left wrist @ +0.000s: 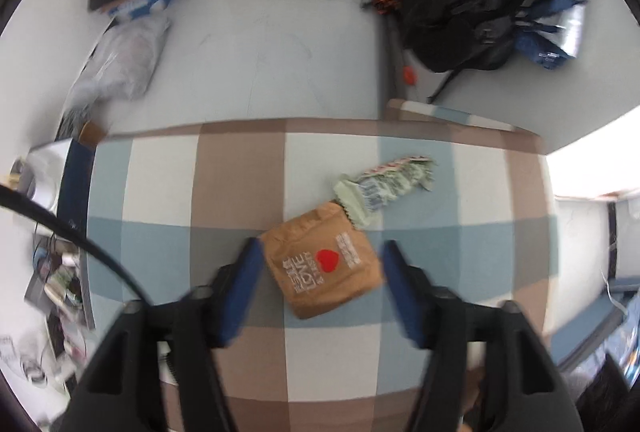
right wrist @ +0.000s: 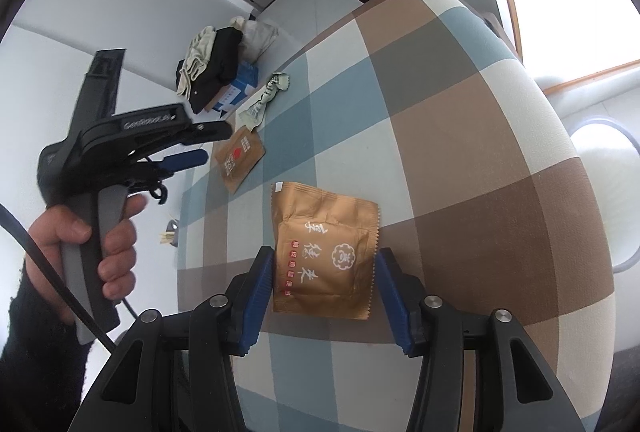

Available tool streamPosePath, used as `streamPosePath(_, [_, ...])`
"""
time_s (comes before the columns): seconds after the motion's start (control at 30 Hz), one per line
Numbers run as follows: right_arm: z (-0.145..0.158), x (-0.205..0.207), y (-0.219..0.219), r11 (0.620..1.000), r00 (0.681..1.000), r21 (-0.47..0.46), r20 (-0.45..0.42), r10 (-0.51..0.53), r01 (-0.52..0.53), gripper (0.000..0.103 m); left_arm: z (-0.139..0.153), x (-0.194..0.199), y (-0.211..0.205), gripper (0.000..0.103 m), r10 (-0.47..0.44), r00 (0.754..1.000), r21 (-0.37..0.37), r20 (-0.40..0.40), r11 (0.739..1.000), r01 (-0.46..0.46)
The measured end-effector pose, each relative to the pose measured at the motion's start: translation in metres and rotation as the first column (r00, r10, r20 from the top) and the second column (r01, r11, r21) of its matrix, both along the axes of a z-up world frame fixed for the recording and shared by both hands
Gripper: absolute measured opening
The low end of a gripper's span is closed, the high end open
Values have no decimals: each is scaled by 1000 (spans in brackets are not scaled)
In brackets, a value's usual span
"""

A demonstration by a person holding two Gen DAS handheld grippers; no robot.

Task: Collect trash
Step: 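Lift the LOVE packet with the left gripper while the right gripper holds its packet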

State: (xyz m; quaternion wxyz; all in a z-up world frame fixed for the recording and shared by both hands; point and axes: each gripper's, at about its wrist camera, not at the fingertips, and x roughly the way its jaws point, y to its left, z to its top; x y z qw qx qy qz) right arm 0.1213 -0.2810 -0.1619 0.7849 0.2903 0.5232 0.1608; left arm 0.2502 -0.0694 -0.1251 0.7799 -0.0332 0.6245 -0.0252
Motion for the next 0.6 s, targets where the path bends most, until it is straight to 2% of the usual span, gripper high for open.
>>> streamPosePath(0.03, [0,0,0,1000,1000,0,-1,0,0,51,-3,2,1,81,30,1000,-1,-4,1000,-30])
streamPosePath(0.13, [0,1,-1,1000,1000,6,-6,-3,3,51,-10,9,1,82,91,996,7,-9,996,-91])
streamPosePath(0.2, [0,1,-3,1000,1000,12,-11,-5,5,51,-18,12,-6,82,77,996,-19,-47,997,-78])
streamPosePath(0.3, [0,2,-4,1000,1000,23,-17,-6,7,51,-29,12,-19,83,44,996,19,-73,999,-43])
streamPosePath(0.37, [-1,2,-6,1000,1000,28,-20,-6,6,51,-34,13,-29,94,21,997,53,-74,998,-17])
streamPosePath(0.43, [-1,2,-7,1000,1000,31,-21,-6,6,51,-33,11,-29,100,18,998,87,-57,996,-13])
streamPosePath(0.5, [-1,2,-8,999,1000,33,-23,-7,8,51,-33,10,-23,99,42,998,52,-55,998,-39])
streamPosePath(0.6, [-1,3,-12,999,1000,40,-26,-14,15,51,-29,6,-20,98,30,999,59,-31,998,-28])
